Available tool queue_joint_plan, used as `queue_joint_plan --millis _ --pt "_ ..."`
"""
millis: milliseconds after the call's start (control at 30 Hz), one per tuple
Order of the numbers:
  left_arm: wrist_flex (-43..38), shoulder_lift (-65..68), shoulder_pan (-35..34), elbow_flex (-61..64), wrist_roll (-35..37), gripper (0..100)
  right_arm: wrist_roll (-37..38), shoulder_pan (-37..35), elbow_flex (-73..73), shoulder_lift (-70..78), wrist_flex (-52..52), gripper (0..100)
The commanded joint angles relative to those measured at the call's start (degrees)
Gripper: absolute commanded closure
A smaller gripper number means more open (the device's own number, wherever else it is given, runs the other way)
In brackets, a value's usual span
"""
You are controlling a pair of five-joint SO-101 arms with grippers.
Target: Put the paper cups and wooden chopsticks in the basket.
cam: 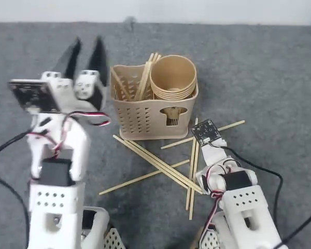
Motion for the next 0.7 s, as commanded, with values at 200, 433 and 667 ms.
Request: queue_joint_plan --millis 200,433,667 --pt "39.21 -8.18 -5.8 -12.79 0.09 92 0.7 0.66 -0.26 -1.01 -1.1 83.7" --pt "61.63 1.05 -3.96 -22.46 -6.42 92 0.7 0.66 -0.26 -1.01 -1.1 83.7" --pt "78.68 11.16 9.58 -23.52 -21.27 92 0.62 0.66 -0.26 -1.01 -1.1 83.7"
